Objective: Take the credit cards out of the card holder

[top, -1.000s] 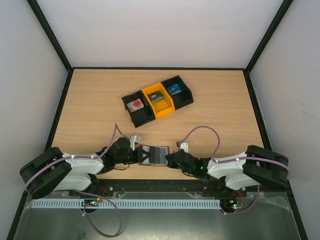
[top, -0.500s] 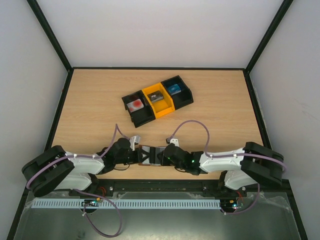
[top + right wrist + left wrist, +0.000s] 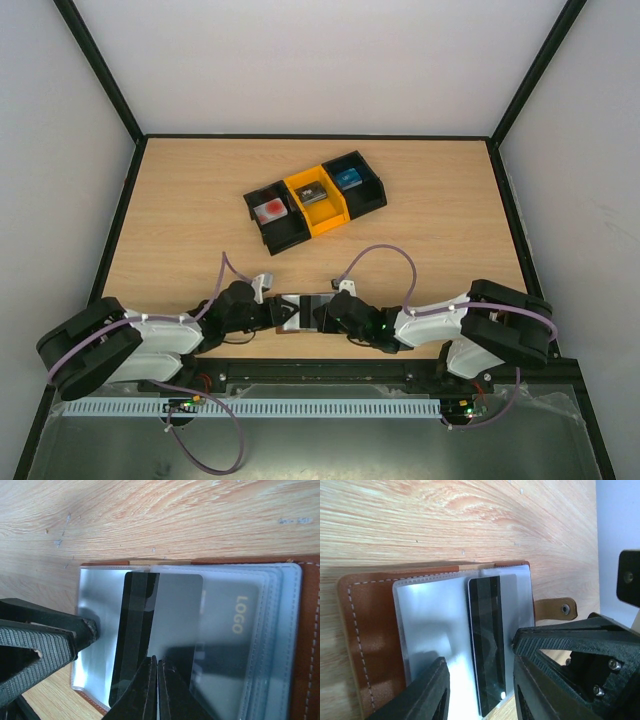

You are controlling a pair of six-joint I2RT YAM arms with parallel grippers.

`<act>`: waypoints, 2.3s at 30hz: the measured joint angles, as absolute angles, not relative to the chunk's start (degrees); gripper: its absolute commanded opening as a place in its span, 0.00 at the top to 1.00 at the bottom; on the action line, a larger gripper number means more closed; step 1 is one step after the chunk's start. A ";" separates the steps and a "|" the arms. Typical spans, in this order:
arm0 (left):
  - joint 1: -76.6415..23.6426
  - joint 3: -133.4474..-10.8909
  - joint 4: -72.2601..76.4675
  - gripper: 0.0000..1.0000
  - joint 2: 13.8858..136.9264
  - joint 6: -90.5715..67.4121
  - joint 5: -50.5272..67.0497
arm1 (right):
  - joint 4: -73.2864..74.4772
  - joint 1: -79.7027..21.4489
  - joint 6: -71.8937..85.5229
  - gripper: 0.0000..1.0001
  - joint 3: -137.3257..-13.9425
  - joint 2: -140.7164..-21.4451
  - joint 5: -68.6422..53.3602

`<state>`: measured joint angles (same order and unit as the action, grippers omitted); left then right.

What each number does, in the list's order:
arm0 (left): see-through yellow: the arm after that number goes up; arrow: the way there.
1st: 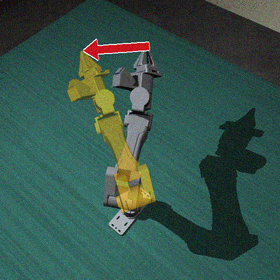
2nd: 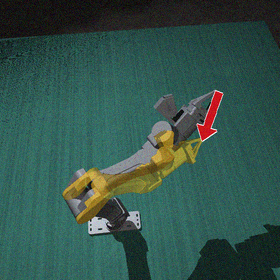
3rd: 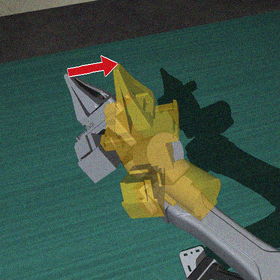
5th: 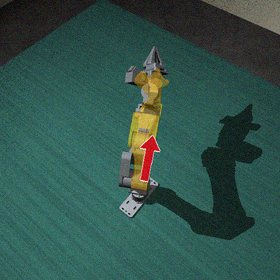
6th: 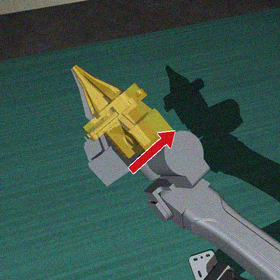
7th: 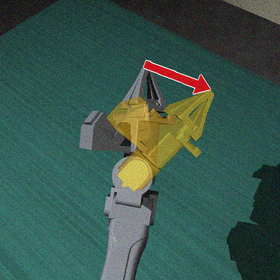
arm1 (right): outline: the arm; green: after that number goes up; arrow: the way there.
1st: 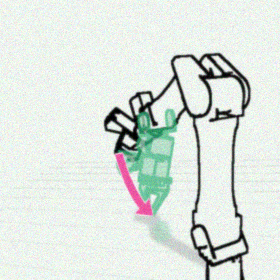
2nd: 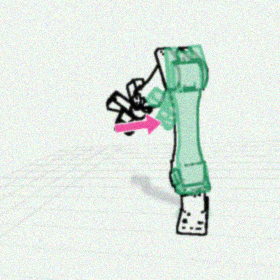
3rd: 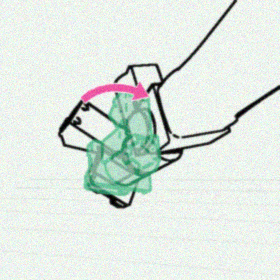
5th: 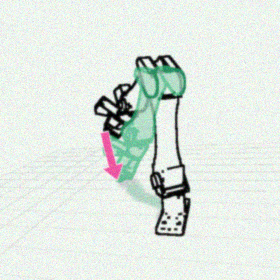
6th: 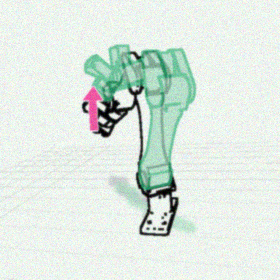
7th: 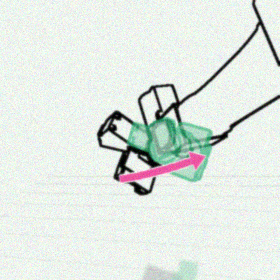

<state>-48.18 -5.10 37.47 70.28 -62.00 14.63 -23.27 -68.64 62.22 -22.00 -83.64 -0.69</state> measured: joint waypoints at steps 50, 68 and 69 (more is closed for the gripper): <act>-48.71 -5.67 56.93 0.97 86.87 -67.68 18.09 | -26.68 -67.83 64.51 0.92 -17.69 -80.97 0.67; -44.82 -5.54 25.87 0.97 52.82 -65.58 12.08 | -17.74 -67.83 59.79 0.82 -22.28 -80.09 2.81; -44.58 -5.74 23.97 0.97 50.61 -65.49 11.38 | -16.45 -67.83 59.05 0.81 -22.63 -79.64 3.14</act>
<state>-44.58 -5.74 23.97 50.61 -65.49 11.38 -16.45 -67.83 59.05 -22.63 -79.64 3.14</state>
